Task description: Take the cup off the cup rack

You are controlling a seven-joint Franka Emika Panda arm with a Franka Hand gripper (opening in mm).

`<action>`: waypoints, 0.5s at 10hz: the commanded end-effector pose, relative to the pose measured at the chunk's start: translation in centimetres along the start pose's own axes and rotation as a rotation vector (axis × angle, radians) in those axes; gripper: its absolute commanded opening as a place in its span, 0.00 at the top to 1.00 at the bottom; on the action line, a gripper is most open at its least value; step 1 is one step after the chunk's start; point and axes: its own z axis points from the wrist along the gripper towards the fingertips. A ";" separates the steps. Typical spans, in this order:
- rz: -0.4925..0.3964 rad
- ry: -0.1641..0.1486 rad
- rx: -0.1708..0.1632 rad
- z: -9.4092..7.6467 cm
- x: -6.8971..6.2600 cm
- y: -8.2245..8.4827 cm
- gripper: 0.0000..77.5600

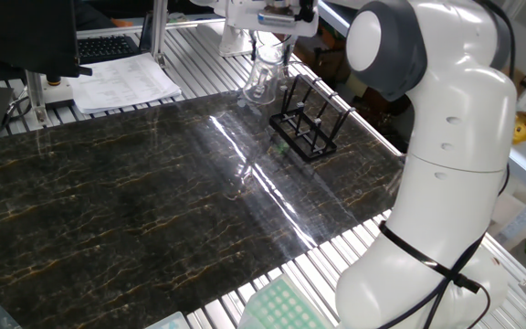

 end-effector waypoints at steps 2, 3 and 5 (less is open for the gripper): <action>0.007 0.015 -0.018 1.4 1.0 2.6 0.98; 0.004 0.019 -0.012 2.1 1.4 3.2 0.98; 0.002 0.032 -0.009 3.4 1.8 4.0 0.98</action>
